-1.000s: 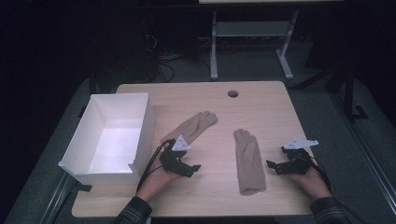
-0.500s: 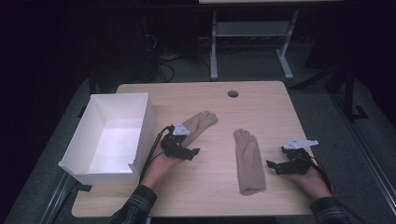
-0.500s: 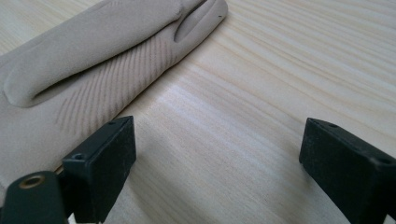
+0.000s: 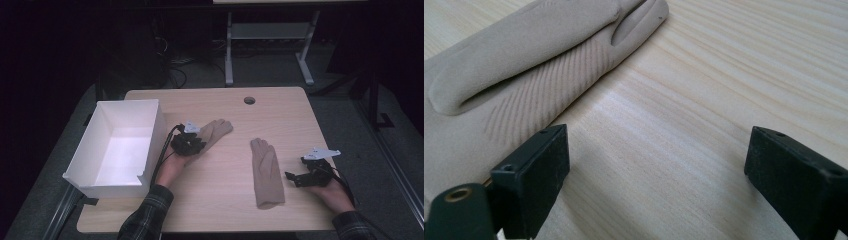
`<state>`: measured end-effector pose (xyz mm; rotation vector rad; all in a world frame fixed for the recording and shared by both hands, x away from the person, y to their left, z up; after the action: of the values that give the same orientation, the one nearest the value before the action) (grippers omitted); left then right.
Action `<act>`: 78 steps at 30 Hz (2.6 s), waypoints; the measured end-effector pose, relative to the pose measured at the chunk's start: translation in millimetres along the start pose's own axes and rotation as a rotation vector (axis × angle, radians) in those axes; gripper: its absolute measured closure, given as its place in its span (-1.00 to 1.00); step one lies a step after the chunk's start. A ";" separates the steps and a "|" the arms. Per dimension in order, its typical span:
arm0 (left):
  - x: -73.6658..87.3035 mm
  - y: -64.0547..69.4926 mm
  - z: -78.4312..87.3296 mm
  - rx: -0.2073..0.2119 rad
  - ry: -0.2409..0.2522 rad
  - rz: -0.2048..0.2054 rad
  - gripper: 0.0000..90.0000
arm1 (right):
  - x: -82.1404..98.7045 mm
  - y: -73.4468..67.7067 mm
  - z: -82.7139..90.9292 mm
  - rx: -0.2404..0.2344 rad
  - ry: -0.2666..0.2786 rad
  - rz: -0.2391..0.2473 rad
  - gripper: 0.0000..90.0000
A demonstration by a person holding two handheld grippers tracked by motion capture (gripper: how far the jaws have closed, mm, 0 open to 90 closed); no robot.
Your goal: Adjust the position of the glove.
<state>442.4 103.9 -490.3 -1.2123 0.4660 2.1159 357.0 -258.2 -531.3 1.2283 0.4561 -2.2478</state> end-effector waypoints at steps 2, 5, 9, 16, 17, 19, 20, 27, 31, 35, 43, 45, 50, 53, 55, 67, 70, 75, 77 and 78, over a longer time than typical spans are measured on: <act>-1.0 -2.3 -1.0 -0.008 -0.002 0.008 0.78 | -0.1 -0.1 0.0 0.000 0.000 -0.001 -0.77; -0.2 -8.5 -6.5 -0.028 -0.018 -0.002 0.99 | -0.1 0.0 0.0 0.000 0.000 -0.001 -0.78; 12.1 -14.1 -18.0 -0.020 -0.079 0.017 0.99 | -0.1 -0.2 0.0 0.000 -0.001 -0.003 -0.77; 14.5 -5.9 -21.7 0.019 -0.095 0.046 1.00 | 0.0 -0.2 0.1 0.000 -0.001 -0.003 -0.77; 14.5 -2.1 -21.7 0.034 -0.100 0.046 1.00 | 0.0 -0.1 0.1 0.000 0.000 -0.002 -0.77; 14.4 0.3 -21.6 0.042 -0.103 0.043 1.00 | 0.0 0.0 0.0 0.000 0.000 0.000 -0.77; 14.4 2.5 -21.5 0.047 -0.106 0.037 1.00 | 0.0 -0.1 0.0 0.001 0.000 -0.002 -0.77; 13.8 28.8 -21.7 0.135 -0.112 0.041 1.00 | 0.0 -0.1 0.0 0.001 0.000 -0.001 -0.77; 14.5 43.0 -20.9 0.168 -0.111 0.044 1.00 | 0.0 0.0 0.0 0.001 0.000 -0.001 -0.77; 14.5 47.6 -19.3 0.175 -0.108 0.045 0.99 | 0.0 0.0 0.0 0.000 0.000 -0.001 -0.77; 2.9 10.5 -4.6 0.063 -0.031 0.105 0.74 | 0.0 0.0 0.0 0.000 0.000 -0.001 -0.77; 5.7 0.4 -3.9 0.031 -0.033 0.117 0.68 | -0.2 -0.1 -0.2 0.001 0.000 -0.002 -0.77; 13.5 -9.9 -4.8 0.032 -0.045 0.160 0.55 | -0.2 0.0 -0.2 0.001 0.000 -0.002 -0.77; 17.4 -8.3 -8.3 0.053 -0.053 0.176 0.47 | -0.2 0.0 -0.3 0.001 0.001 -0.002 -0.77; 19.4 -6.4 -11.0 0.053 -0.066 0.164 0.48 | -0.2 0.0 -0.3 0.001 0.001 -0.002 -0.77; 19.8 -2.2 -11.0 0.100 -0.083 0.200 0.93 | -0.2 0.1 -0.3 0.001 0.000 0.002 -0.77; 14.2 -1.7 -6.1 0.117 -0.063 0.210 0.94 | -0.5 -0.7 -0.5 0.004 0.001 -0.005 -0.77; 4.0 5.9 3.4 0.159 -0.031 0.229 0.94 | -5.4 -6.5 1.2 -0.039 -0.005 -0.014 -0.34; 0.9 8.2 7.3 0.173 -0.028 0.221 0.95 | -9.4 -12.4 1.9 -0.065 0.007 -0.010 0.00; 0.9 8.2 7.3 0.173 -0.028 0.221 0.95 | -11.9 -15.5 2.3 -0.083 0.014 -0.003 0.18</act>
<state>431.9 102.5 -487.5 -1.0726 0.7839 2.2196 351.4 -243.5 -519.5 1.2024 0.5514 -2.2015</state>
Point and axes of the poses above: each handheld gripper's, and its own axes: z roughly backward along the jaws, x roughly out of its underside, y roughly to its right, the point moved 7 cm from there along -z, roughly forward along the jaws, and after that the axes turned 12 degrees about y, right-handed, at the moved point
